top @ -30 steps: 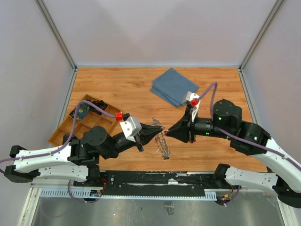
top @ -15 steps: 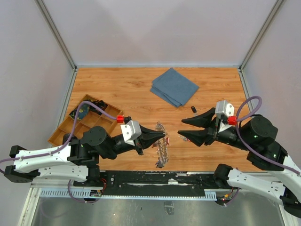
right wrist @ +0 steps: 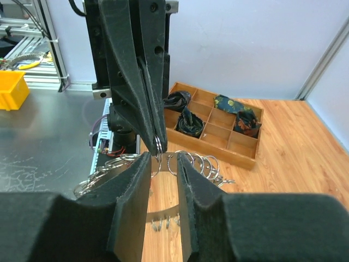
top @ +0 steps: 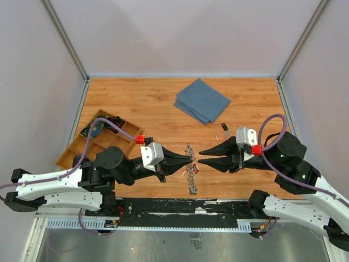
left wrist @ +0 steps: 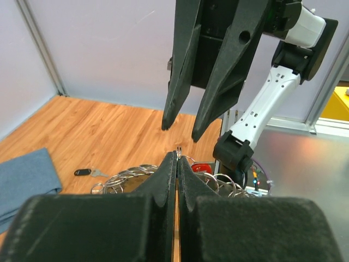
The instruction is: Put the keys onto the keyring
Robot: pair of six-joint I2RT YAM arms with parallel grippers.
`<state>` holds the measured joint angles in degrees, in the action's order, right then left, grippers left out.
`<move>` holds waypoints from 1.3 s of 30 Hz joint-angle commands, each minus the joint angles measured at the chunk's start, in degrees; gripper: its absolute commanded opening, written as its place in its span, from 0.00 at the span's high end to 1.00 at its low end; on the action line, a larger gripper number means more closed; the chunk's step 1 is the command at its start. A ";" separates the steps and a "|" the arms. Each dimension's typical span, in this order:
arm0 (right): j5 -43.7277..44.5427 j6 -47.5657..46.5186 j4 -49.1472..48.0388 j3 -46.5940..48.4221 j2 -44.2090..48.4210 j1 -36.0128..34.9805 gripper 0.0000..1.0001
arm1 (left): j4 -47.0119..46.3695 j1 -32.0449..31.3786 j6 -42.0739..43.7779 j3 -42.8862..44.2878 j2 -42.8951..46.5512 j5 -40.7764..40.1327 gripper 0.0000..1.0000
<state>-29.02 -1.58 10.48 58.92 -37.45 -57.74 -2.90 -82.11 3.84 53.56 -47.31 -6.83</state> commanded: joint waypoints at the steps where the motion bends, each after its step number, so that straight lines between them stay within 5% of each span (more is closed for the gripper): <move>1: -3.42 0.71 -3.71 -1.70 -0.68 0.08 0.75 | -4.49 -0.42 0.03 2.07 0.69 1.32 1.00; 39: -5.55 -0.25 -2.14 -3.61 -2.18 0.08 0.82 | -4.90 -0.42 0.38 1.75 0.78 2.00 0.99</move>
<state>-33.17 -1.19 8.01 56.12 -39.66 -57.74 -2.87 -82.11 3.86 53.56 -47.20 -5.30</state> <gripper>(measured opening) 0.198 0.012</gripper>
